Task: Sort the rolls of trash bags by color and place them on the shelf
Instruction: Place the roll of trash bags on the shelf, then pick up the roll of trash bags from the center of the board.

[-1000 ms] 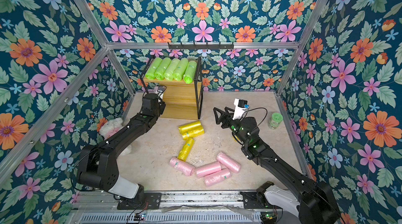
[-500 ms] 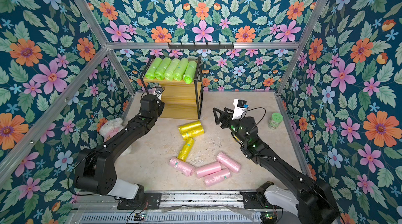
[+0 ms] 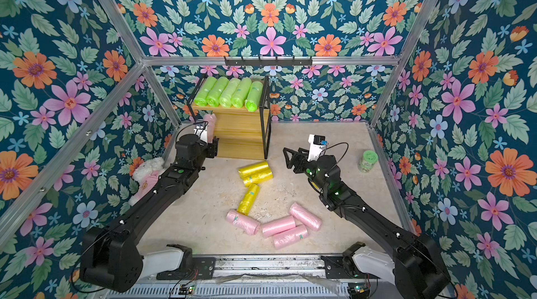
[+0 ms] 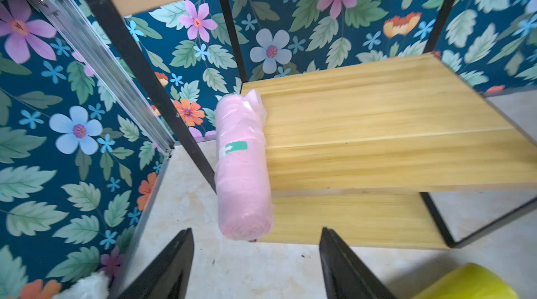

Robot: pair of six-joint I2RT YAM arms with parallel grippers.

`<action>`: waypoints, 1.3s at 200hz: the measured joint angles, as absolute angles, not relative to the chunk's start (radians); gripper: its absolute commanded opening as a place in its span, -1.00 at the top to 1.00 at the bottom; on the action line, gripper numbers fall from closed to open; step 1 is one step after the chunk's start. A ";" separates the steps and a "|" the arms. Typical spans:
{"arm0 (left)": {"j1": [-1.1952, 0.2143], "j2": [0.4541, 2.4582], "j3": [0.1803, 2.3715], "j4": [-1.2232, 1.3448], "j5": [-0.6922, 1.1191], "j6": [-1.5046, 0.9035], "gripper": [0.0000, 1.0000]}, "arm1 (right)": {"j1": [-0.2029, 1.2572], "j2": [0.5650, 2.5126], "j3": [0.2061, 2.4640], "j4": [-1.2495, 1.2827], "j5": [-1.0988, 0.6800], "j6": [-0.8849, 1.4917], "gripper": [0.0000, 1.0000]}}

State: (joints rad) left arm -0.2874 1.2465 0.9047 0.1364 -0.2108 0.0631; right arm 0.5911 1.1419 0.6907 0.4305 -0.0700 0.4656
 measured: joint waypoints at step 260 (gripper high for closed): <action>-0.138 1.415 0.924 0.236 -0.011 -0.209 0.39 | 0.569 1.184 0.674 0.369 -0.124 0.454 -0.71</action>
State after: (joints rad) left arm -0.1383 1.4155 0.9241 0.2356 -0.0109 -0.2092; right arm 0.5694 1.1835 0.6739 0.3687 -0.1238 0.4541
